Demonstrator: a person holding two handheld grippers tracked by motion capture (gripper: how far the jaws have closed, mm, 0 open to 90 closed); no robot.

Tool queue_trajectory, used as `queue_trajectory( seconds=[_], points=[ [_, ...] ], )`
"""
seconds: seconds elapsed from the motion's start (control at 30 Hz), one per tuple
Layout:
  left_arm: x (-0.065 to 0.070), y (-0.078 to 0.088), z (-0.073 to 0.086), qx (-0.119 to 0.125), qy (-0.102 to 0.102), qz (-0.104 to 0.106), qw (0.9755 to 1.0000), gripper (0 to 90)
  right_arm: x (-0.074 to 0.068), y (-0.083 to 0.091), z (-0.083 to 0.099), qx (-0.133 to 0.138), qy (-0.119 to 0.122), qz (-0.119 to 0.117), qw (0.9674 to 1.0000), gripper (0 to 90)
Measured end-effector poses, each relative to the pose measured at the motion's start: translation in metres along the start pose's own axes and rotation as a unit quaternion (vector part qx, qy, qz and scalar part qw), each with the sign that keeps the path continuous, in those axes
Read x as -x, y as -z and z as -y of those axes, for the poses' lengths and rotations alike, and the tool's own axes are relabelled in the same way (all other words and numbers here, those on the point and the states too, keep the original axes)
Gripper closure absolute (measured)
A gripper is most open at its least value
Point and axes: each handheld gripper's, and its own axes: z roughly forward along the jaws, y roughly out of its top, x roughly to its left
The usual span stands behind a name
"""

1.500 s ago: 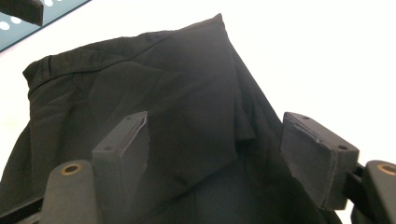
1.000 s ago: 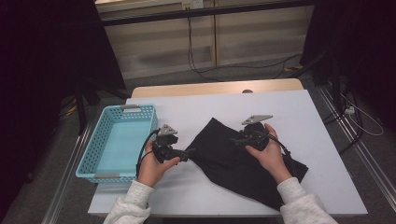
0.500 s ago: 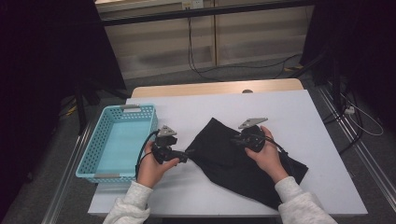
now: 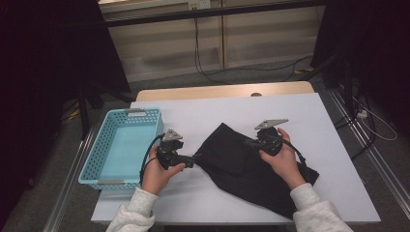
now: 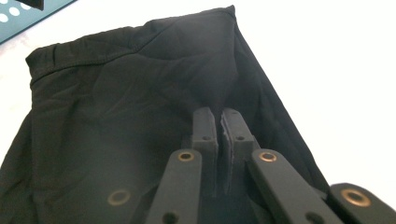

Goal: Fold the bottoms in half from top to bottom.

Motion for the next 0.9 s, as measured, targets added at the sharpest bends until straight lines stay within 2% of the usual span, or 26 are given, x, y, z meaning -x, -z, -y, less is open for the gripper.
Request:
queue_trajectory(
  seconds=[0.13, 0.33, 0.5, 0.53, 0.6, 0.63, 0.73, 0.9],
  points=[
    [0.001, 0.003, 0.001, -0.001, 0.001, -0.002, 1.0, 12.1, -0.002, 0.005, -0.001, 0.001, -0.005, -0.004, 1.0, 86.4],
    [0.005, 0.002, -0.003, 0.0, -0.004, -0.004, 1.0, 12.1, -0.008, 0.013, 0.001, 0.002, 0.002, -0.004, 1.0, 86.4],
    [0.007, -0.002, -0.005, -0.002, -0.009, -0.001, 1.0, 12.1, -0.005, 0.02, 0.005, 0.003, -0.015, -0.008, 0.9998, 86.4],
    [0.008, -0.003, -0.005, -0.002, -0.003, 0.0, 1.0, 12.1, -0.004, 0.021, 0.005, 0.004, -0.019, -0.008, 0.9998, 86.4],
    [0.007, -0.004, -0.005, -0.005, -0.007, 0.0, 1.0, 12.1, -0.003, 0.024, 0.007, 0.008, -0.023, -0.006, 0.9997, 86.4],
    [0.008, -0.005, -0.005, -0.005, -0.002, 0.0, 1.0, 12.1, -0.003, 0.026, 0.007, 0.009, -0.025, -0.007, 0.9996, 86.4],
    [0.008, -0.007, -0.005, -0.007, -0.008, 0.002, 0.9999, 12.1, -0.002, 0.029, 0.007, 0.014, -0.023, -0.004, 0.9996, 86.4],
    [0.009, -0.007, -0.005, -0.006, -0.004, 0.002, 1.0, 12.2, -0.003, 0.032, 0.009, 0.014, -0.025, -0.005, 0.9996, 86.4]
  ],
)
